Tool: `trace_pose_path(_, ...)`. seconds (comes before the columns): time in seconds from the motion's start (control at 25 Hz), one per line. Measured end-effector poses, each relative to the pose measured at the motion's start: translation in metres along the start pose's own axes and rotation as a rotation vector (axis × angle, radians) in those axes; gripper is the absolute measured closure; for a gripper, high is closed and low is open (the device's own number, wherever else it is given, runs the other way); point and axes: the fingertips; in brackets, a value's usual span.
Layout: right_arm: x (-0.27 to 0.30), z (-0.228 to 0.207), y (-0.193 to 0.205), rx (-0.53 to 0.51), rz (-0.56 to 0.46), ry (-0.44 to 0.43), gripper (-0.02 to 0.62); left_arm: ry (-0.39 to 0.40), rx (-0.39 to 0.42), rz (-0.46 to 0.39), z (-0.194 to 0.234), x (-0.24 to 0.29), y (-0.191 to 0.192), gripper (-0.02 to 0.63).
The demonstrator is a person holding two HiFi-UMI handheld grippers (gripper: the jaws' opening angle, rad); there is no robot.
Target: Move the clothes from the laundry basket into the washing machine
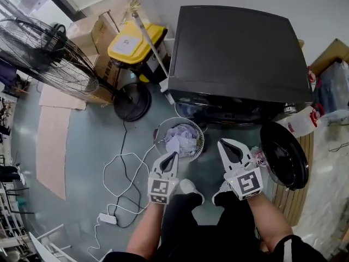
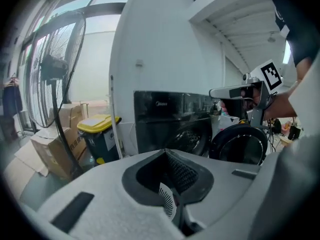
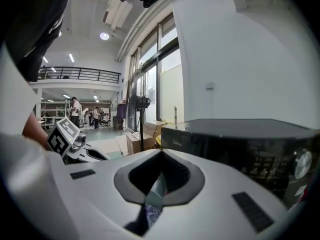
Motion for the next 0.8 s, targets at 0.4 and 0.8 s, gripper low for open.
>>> trace_pose_path(0.4, 0.091, -0.002, 0.235, 0.043, -0.022, -0.003, 0.591, 0.053, 0.139, 0.070, 0.054, 0.132, 0.208, 0.601)
trace_pose_path(0.8, 0.154, 0.008, 0.362, -0.012, -0.161, -0.062, 0.591, 0.119, 0.354, 0.320, 0.111, 0.219, 0.364, 0.564)
Point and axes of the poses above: the fingertips, and each gripper's own axes: x forward along the fingers, z to its left, y out of its underside, and after that the axes turned 7 degrees about y, right-handed
